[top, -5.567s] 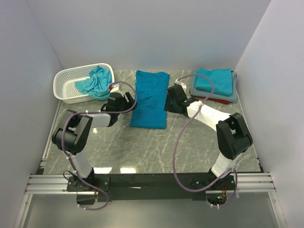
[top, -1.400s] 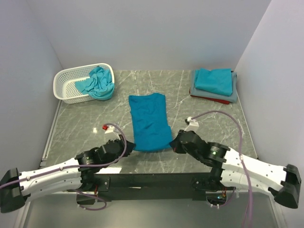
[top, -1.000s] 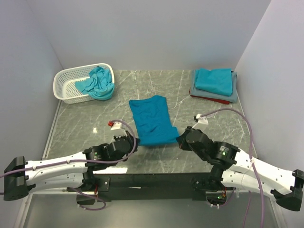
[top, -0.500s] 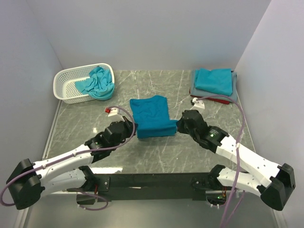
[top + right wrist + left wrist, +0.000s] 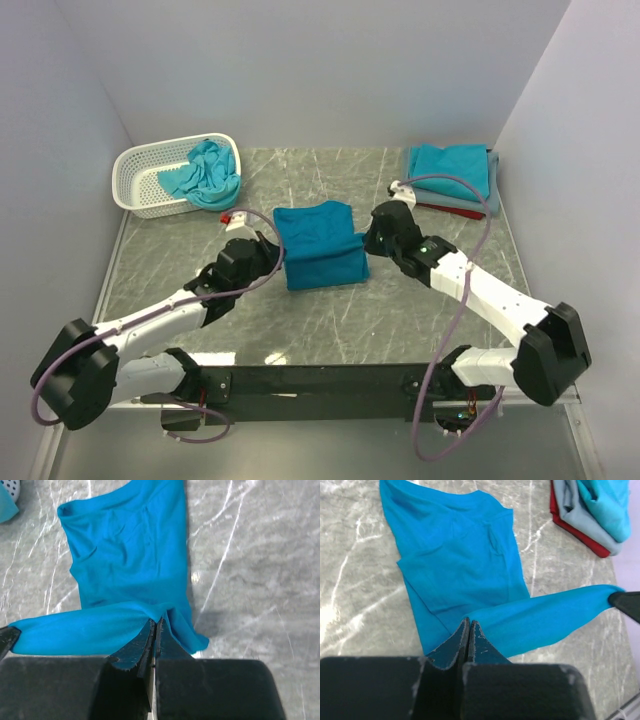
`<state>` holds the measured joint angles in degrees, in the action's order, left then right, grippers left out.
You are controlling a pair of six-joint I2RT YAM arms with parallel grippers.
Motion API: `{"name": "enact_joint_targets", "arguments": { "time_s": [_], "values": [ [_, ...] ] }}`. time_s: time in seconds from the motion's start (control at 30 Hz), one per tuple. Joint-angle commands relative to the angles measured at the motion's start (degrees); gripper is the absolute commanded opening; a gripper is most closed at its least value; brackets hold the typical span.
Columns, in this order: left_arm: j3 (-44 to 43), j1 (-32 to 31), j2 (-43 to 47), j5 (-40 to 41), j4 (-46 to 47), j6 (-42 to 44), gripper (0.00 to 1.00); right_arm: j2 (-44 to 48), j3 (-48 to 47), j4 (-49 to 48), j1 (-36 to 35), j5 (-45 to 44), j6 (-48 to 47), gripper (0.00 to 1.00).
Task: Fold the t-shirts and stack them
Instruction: Fold the tshirt
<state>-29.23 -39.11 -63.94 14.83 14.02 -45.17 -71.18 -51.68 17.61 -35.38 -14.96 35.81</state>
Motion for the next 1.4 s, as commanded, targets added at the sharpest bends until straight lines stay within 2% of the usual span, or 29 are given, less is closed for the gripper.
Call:
{"name": "enact_joint_targets", "arguments": {
  "time_s": [0.0, 0.57, 1.03, 1.07, 1.1, 1.13, 1.2, 1.27, 1.37],
  "values": [
    [-2.8, 3.1, -2.5, -2.7, 3.6, 2.9, 0.0, -2.1, -4.6, -3.1, 2.3, -0.5, -2.9, 0.0],
    [-12.9, 14.0, -19.3, -12.4, 8.9, 4.2, 0.0, -19.7, -17.4, -4.6, 9.2, 6.3, -6.4, 0.0],
    [-25.4, 23.0, -37.3, -21.0, 9.3, 5.4, 0.0, -39.7, -35.9, -1.4, 12.7, 12.0, -7.8, 0.0],
    [-26.8, 23.8, -38.3, -21.6, 9.4, 5.4, 0.04, -41.0, -37.5, 0.2, 13.1, 12.3, -8.3, 0.14],
    [-27.8, 24.1, -39.1, -22.9, 9.2, 5.4, 0.27, -43.2, -40.4, 1.1, 13.1, 12.7, -8.6, 0.28],
    [-29.8, 24.3, -40.5, -23.1, 8.6, 5.6, 0.43, -44.0, -41.4, 1.7, 13.4, 13.5, -9.3, 0.48],
    [-31.5, 24.4, -41.3, -22.5, 6.9, 6.3, 0.73, -44.5, -42.2, 1.3, 13.8, 14.8, -10.3, 0.56],
    [-32.2, 24.4, -41.4, -22.0, 6.9, 6.8, 0.81, -43.8, -41.4, -0.5, 14.3, 18.5, -11.4, 0.62],
    [-31.2, 24.4, -40.7, -22.6, 7.4, 7.3, 0.82, -41.3, -37.8, -2.6, 15.1, 21.4, -12.3, 0.63]
  ]
}}
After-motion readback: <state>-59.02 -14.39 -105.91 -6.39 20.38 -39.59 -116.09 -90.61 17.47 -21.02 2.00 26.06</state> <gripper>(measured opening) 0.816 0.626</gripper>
